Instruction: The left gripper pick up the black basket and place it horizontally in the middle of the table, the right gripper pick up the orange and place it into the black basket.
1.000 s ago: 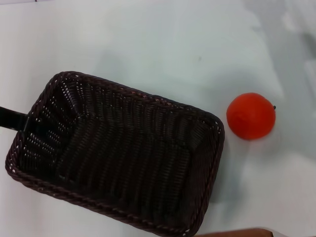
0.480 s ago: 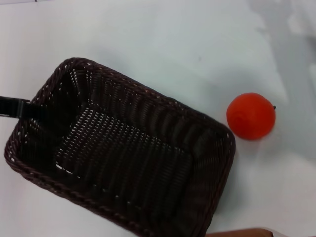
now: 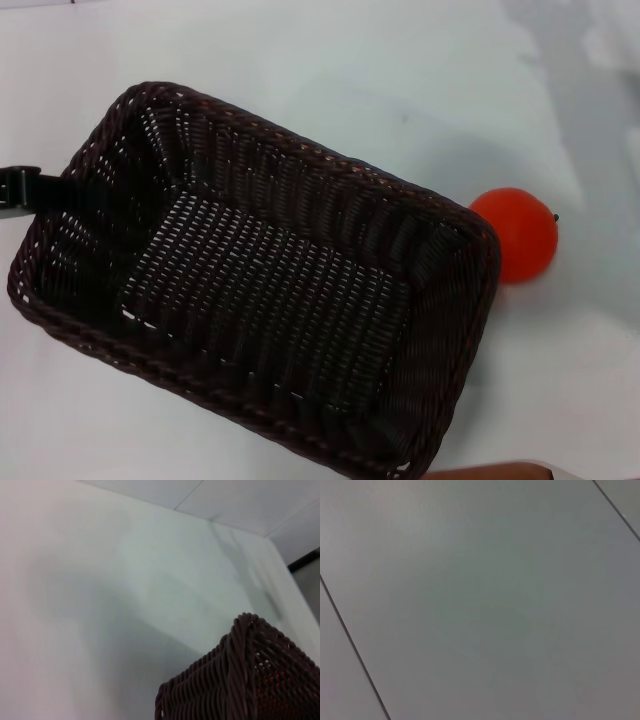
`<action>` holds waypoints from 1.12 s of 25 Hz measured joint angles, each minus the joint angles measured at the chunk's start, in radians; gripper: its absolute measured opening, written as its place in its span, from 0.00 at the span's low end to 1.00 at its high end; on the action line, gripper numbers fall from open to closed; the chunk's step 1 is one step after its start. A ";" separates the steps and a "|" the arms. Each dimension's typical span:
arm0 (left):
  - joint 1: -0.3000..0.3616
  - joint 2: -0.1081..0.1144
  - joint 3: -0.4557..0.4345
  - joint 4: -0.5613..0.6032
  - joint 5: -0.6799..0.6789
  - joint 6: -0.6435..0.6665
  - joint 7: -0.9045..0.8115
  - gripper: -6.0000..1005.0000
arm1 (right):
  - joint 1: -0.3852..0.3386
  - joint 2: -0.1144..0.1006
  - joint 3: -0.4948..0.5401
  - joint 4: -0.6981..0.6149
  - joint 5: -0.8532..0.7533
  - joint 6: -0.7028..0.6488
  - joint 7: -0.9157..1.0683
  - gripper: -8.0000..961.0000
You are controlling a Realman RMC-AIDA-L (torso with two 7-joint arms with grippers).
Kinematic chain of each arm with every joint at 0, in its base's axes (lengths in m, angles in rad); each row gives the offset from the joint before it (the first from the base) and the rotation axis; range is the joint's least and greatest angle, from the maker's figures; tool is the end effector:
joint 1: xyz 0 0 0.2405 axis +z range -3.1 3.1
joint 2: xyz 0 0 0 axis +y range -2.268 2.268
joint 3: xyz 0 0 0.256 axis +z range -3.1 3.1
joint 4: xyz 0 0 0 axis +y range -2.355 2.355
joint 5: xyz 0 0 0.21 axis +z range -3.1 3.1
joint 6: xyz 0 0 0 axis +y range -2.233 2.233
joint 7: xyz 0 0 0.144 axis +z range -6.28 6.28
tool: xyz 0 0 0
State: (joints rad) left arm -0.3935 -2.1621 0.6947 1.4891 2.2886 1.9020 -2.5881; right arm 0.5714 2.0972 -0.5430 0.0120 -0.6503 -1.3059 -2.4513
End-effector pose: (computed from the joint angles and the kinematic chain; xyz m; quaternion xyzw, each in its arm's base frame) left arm -0.2342 0.2902 0.0852 -0.8089 -0.5655 -0.1101 0.1169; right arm 0.3188 0.3567 0.0289 -0.3569 -0.5368 -0.5711 0.5083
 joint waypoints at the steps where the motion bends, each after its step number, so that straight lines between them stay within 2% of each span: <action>1: 0.000 -0.001 -0.006 -0.006 -0.007 -0.001 -0.001 0.18 | 0.000 0.000 0.000 0.000 0.000 0.001 0.000 0.93; 9: 0.014 -0.007 -0.023 -0.066 -0.045 -0.095 -0.026 0.18 | -0.004 -0.001 0.000 -0.002 0.000 0.015 0.000 0.92; 16: 0.048 -0.011 -0.006 -0.177 -0.120 -0.267 -0.025 0.18 | -0.004 -0.002 0.001 -0.001 0.000 0.020 0.000 0.92; 24: 0.104 -0.013 0.126 -0.323 -0.311 -0.518 -0.014 0.19 | -0.002 -0.002 0.005 -0.006 0.000 0.029 0.000 0.92; 28: 0.139 -0.013 0.207 -0.344 -0.375 -0.610 -0.013 0.20 | -0.003 -0.003 0.010 -0.006 0.000 0.031 0.000 0.92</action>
State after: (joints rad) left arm -0.2550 -2.1752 0.9018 1.1455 1.9134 1.2920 -2.6016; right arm 0.5688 2.0939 -0.5330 0.0060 -0.6504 -1.2749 -2.4513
